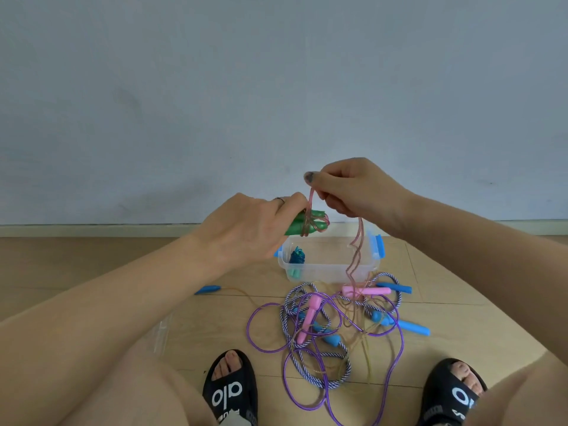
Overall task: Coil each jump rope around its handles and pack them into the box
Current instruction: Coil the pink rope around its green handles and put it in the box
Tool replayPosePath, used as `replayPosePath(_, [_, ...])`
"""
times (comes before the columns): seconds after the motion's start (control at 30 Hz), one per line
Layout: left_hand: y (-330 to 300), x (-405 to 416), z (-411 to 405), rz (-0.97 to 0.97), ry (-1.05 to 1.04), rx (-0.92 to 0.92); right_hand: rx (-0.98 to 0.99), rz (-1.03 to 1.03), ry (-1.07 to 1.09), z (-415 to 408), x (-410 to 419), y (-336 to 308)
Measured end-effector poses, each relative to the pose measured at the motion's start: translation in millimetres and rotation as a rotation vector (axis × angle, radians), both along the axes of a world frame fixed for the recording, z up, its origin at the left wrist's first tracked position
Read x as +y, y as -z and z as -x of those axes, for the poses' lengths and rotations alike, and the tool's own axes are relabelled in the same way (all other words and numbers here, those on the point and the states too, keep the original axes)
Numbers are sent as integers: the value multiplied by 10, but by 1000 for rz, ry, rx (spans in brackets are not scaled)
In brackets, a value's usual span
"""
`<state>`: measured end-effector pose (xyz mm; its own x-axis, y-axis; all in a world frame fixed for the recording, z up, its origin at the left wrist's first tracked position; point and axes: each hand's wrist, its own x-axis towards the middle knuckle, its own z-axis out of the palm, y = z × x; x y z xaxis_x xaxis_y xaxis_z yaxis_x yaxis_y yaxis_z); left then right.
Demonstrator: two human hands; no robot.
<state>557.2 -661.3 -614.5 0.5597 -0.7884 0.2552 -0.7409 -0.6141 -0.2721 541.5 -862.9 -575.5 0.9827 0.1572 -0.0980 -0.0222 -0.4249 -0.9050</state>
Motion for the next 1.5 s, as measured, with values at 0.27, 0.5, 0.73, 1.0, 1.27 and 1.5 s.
replayPosePath(0.27, [-159, 23, 108, 208, 52, 4, 195, -269, -124, 50, 32, 185])
replayPosePath(0.5, [-148, -21, 75, 286, -37, 67, 290, -352, 6, 159, 250, 381])
replayPosePath(0.73, [-69, -111, 3, 218, -226, 217, 259, -223, 180, 266, 377, 524])
replayPosePath(1.0, [73, -168, -41, 412, -323, 504, 367, -160, 129, 308, 441, 505])
replayPosePath(1.27, [101, -165, -124, 194, -450, 393, -47, 439, -70, 433, 434, 417])
replayPosePath(1.5, [110, -71, -149, -90, -418, 149, -220, 520, -112, 299, 178, 134])
